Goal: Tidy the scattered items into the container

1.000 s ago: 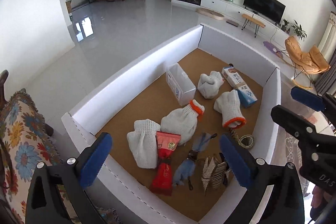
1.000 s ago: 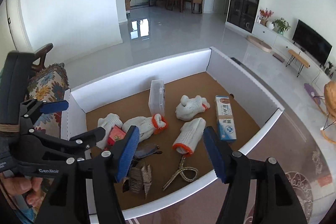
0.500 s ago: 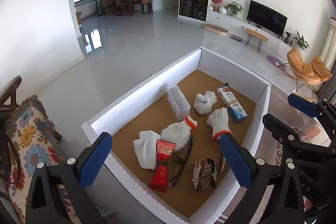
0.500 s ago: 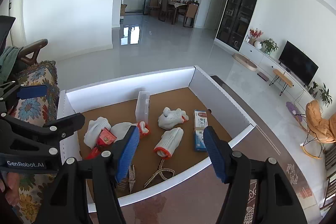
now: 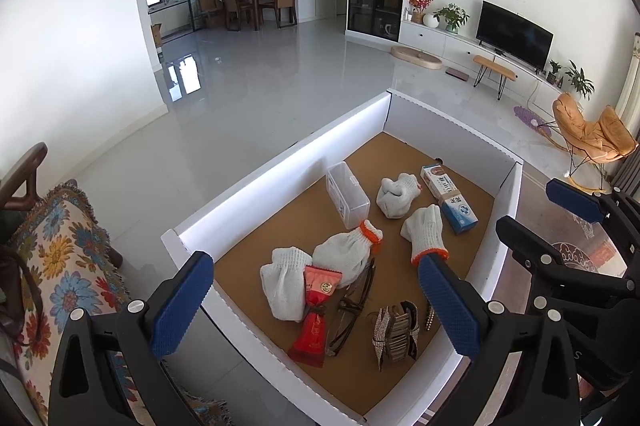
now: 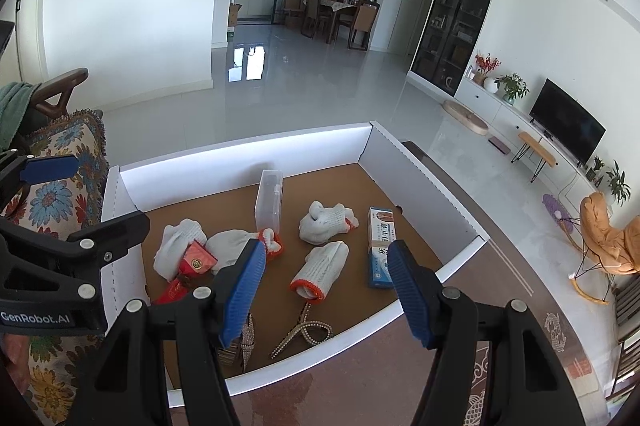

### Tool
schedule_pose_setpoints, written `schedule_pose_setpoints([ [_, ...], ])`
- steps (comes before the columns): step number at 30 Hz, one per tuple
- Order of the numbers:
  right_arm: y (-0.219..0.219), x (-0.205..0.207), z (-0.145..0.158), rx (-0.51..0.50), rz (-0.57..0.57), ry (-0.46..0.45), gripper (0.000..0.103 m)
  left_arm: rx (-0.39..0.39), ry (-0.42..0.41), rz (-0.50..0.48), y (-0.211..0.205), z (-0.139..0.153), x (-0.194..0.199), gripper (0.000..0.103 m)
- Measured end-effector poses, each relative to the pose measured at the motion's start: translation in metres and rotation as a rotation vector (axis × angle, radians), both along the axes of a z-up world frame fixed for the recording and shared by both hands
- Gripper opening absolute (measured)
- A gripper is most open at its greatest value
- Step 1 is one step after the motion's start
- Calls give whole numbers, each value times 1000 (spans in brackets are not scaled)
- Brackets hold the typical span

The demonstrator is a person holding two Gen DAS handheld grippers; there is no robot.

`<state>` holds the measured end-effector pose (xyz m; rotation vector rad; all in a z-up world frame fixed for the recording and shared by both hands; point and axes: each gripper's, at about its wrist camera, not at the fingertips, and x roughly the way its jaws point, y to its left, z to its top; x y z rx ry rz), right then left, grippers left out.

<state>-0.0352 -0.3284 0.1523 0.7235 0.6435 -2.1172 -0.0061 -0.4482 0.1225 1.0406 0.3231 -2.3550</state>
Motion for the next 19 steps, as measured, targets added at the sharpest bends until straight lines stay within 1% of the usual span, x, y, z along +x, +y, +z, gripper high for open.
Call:
schedule_pose_setpoints([
  [9, -3, -5, -3, 2, -1, -27, 64, -24, -16, 36, 5, 8, 0, 103],
  [12, -2, -8, -5, 2, -2, -36, 64, -14, -15, 36, 6, 8, -1, 103],
  [15, -1, -11, -6, 1, -8, -45, 64, 24, 41, 21, 6, 10, 4, 103],
  [16, -1, -13, -7, -1, -11, -49, 64, 20, 67, 40, 6, 12, 8, 103],
  [17, 0, -14, -8, -4, -14, -54, 64, -4, 88, 62, 7, 15, 11, 103],
  [19, 1, -18, -9, -14, -19, -65, 64, -34, 108, 70, 10, 18, 13, 103],
])
